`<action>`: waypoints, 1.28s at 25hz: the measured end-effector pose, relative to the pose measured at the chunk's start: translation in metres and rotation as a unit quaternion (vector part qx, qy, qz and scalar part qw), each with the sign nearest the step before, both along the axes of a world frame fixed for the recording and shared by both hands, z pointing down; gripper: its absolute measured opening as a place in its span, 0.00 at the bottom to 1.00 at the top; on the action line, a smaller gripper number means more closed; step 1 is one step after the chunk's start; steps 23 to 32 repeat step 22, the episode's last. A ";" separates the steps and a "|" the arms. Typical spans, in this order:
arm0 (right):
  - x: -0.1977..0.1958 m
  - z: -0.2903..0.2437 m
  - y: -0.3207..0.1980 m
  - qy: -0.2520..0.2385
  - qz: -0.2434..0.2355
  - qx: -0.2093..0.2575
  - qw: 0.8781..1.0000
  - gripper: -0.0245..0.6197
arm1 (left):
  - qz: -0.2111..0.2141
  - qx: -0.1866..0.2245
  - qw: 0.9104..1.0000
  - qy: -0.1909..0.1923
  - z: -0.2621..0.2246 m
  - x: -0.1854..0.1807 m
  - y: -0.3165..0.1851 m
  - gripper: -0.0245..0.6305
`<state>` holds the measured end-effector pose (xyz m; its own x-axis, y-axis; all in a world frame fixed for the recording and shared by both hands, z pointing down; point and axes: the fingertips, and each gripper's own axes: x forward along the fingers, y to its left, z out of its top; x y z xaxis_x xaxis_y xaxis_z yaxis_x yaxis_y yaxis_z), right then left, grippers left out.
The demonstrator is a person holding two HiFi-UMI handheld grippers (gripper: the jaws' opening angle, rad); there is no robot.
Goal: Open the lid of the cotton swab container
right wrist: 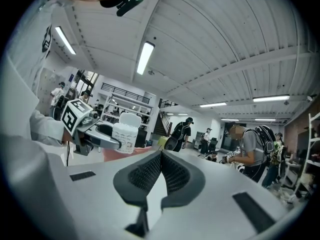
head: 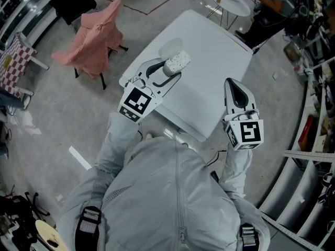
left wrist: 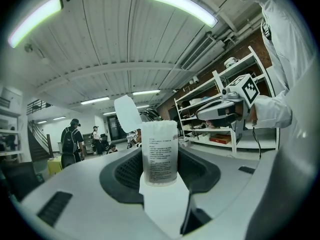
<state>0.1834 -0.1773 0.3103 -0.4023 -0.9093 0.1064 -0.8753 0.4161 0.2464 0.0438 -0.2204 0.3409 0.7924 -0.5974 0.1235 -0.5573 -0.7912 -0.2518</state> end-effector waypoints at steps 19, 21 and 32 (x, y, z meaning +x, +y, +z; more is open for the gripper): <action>-0.002 0.007 0.000 0.000 -0.001 -0.009 1.000 0.09 | 0.013 -0.006 1.000 -0.006 0.007 0.003 0.005 0.36; -0.003 0.008 0.000 -0.001 -0.002 -0.010 1.000 0.09 | 0.014 -0.007 1.000 -0.007 0.008 0.003 0.005 0.36; -0.003 0.008 0.000 -0.002 -0.002 -0.011 1.000 0.09 | 0.014 -0.008 1.000 -0.007 0.009 0.002 0.006 0.36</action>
